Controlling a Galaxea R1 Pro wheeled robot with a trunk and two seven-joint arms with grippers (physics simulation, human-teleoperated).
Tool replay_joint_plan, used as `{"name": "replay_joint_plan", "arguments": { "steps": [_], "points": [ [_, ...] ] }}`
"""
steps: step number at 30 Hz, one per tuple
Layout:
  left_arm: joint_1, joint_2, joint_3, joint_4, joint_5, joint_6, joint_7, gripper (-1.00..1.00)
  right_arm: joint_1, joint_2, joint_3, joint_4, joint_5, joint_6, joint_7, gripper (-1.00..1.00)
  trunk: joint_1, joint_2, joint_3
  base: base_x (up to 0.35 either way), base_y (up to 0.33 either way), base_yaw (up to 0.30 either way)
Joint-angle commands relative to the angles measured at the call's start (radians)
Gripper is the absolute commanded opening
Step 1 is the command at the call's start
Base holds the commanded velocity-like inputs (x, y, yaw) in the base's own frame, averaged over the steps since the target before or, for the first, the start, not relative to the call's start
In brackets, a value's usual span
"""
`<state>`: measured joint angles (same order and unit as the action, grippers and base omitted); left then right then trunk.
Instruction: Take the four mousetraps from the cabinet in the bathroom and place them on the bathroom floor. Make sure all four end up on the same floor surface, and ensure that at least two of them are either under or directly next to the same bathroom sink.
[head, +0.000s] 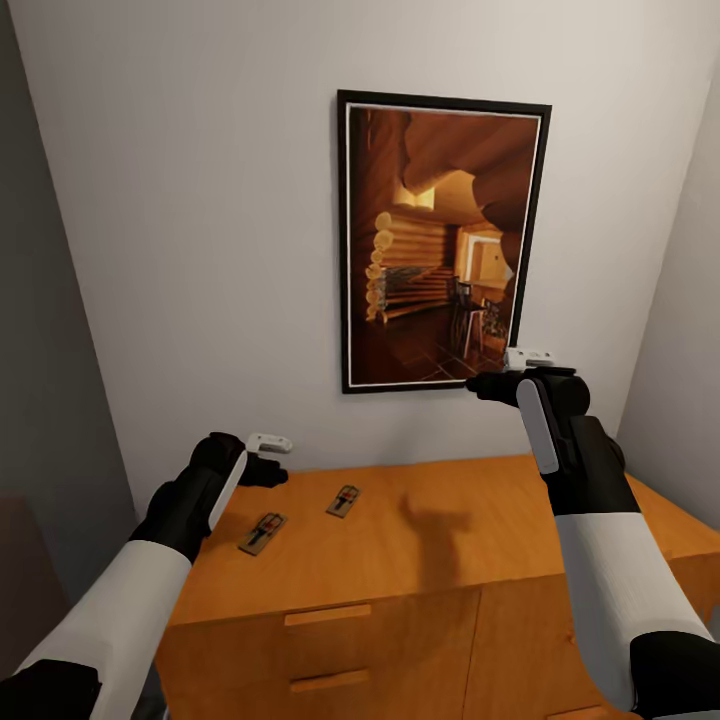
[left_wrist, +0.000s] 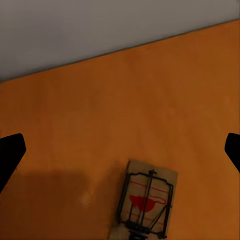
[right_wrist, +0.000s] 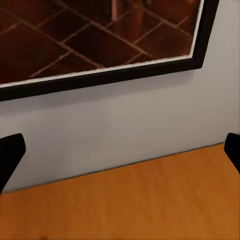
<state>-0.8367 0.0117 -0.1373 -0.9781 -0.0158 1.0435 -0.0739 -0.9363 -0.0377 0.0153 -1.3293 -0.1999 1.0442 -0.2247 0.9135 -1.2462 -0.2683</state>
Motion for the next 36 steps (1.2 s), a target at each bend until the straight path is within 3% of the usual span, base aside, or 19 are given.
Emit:
{"name": "replay_joint_plan", "arguments": {
  "steps": [1,5,10,14,20,36],
  "points": [
    [-0.001,0.001,-0.003,0.000,-0.003,0.004,-0.004,1.00,-0.001,-0.001,0.002,-0.001,-0.011,0.003,-0.010,1.00,0.000,-0.001,-0.001,0.118,0.046,0.000],
    [-0.001,0.000,-0.024,0.006,-0.003,0.004,-0.004,1.00,-0.001,-0.001,0.002,0.000,-0.011,0.003,-0.010,1.00,0.000,-0.001,-0.001,0.061,0.024,0.000],
    [-0.001,-0.001,-0.120,0.078,0.000,0.004,-0.005,1.00,-0.001,-0.001,0.002,0.001,-0.011,0.003,-0.010,1.00,0.000,-0.001,-0.001,0.016,0.006,0.000],
    [-0.001,-0.001,-0.155,0.128,0.003,0.004,-0.006,1.00,-0.001,-0.001,0.002,0.001,-0.012,0.003,-0.010,1.00,0.000,-0.001,-0.001,0.005,0.002,0.000],
    [-0.001,0.000,-0.174,0.163,0.007,0.004,-0.007,1.00,-0.001,-0.001,0.002,0.001,-0.012,0.003,-0.010,1.00,0.000,-0.001,-0.001,0.001,0.001,0.000],
    [-0.001,0.002,-0.180,0.175,0.011,0.004,-0.025,1.00,-0.001,-0.001,0.002,0.008,-0.011,0.003,-0.010,1.00,0.000,-0.001,-0.001,0.000,0.000,0.000]
  ]
}}
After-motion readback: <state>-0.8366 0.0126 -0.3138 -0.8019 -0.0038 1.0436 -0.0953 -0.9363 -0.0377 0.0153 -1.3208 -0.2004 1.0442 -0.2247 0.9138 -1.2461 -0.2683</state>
